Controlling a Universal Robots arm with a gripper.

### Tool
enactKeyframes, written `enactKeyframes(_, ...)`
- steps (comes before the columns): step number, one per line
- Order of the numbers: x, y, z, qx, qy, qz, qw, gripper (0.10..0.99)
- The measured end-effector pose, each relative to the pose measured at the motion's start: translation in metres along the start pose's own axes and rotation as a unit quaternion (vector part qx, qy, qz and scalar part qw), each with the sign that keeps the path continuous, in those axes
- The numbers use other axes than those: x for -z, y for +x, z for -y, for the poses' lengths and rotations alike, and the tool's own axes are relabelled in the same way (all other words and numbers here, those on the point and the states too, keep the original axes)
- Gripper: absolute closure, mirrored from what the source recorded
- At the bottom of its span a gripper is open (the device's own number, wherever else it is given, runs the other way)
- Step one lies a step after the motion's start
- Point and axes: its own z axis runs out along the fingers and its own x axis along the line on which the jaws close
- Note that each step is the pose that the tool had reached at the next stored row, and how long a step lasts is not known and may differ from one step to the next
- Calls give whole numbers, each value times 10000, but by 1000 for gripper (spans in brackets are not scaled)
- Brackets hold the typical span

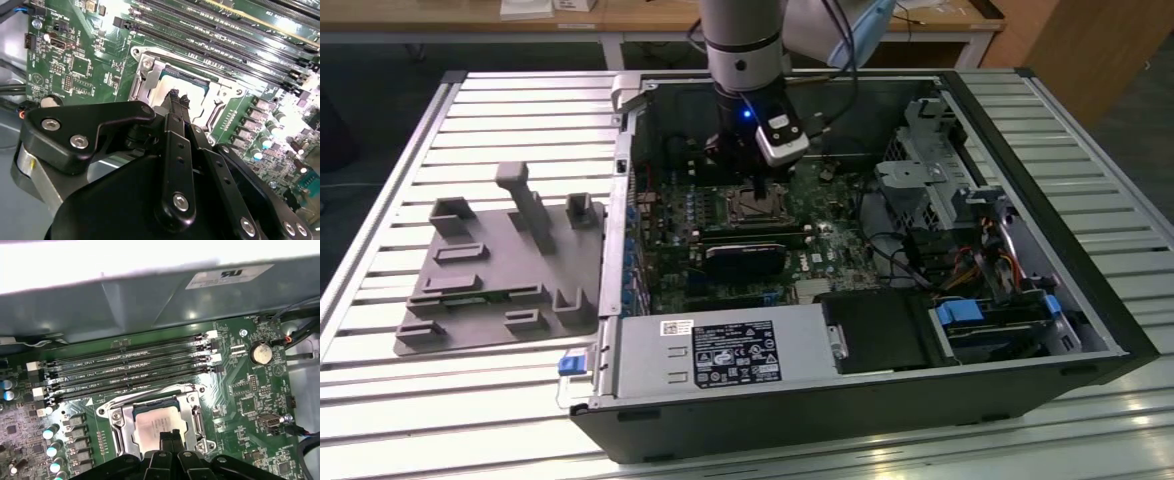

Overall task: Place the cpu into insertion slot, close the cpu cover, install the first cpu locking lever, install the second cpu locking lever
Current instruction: 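Install the first cpu locking lever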

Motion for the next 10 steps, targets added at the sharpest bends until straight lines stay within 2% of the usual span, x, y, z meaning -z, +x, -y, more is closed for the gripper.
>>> enactKeyframes(4,48,-8,0,0,1,0,10000,980)
enactKeyframes(9,48,-8,1,0,1,-2,10000,980)
enactKeyframes(10,45,-14,2,2,3,-20,10000,980)
